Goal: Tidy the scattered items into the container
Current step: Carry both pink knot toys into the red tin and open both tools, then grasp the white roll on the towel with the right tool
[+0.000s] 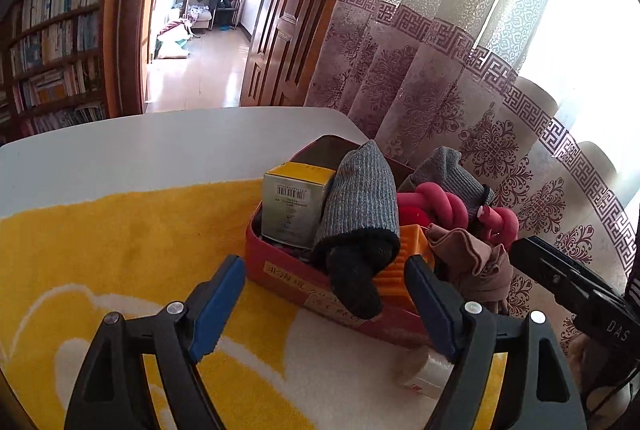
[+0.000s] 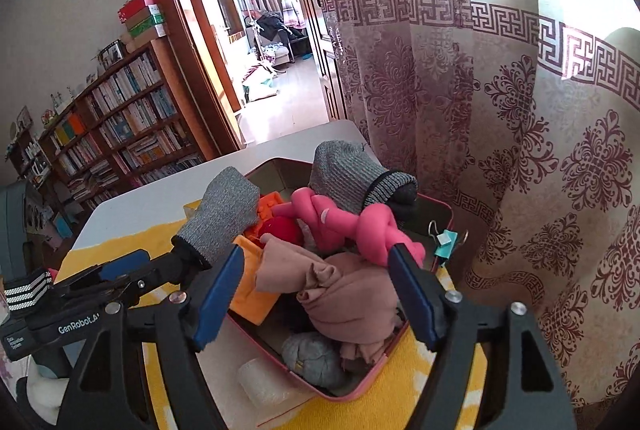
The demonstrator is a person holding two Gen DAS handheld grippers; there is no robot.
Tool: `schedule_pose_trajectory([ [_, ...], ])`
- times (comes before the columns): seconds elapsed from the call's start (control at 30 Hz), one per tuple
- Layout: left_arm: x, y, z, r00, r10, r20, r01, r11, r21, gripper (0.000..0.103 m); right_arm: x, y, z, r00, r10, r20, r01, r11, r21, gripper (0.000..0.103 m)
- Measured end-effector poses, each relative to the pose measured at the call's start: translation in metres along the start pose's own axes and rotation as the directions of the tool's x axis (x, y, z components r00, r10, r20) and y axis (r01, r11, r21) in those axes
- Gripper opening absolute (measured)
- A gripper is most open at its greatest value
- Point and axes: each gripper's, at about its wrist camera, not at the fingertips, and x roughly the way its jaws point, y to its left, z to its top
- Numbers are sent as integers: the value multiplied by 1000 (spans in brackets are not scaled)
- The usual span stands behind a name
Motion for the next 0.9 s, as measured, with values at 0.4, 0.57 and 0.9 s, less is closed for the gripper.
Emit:
schedule_pose_trajectory([
  [0.4, -11, 5, -13, 1000, -14, -18, 13, 999, -31, 83, -26, 27, -77, 974, 193, -121, -211, 964, -164, 69],
  [0.57, -17, 1, -20, 1000, -19, -22, 18, 1000, -22, 83, -7, 29, -81, 972, 166, -166, -194, 967, -166, 66],
  [0.9, -17, 8, -30, 999, -34, -37, 32, 998, -48, 83, 33, 44, -87, 973, 41, -229, -98, 965, -243, 66],
])
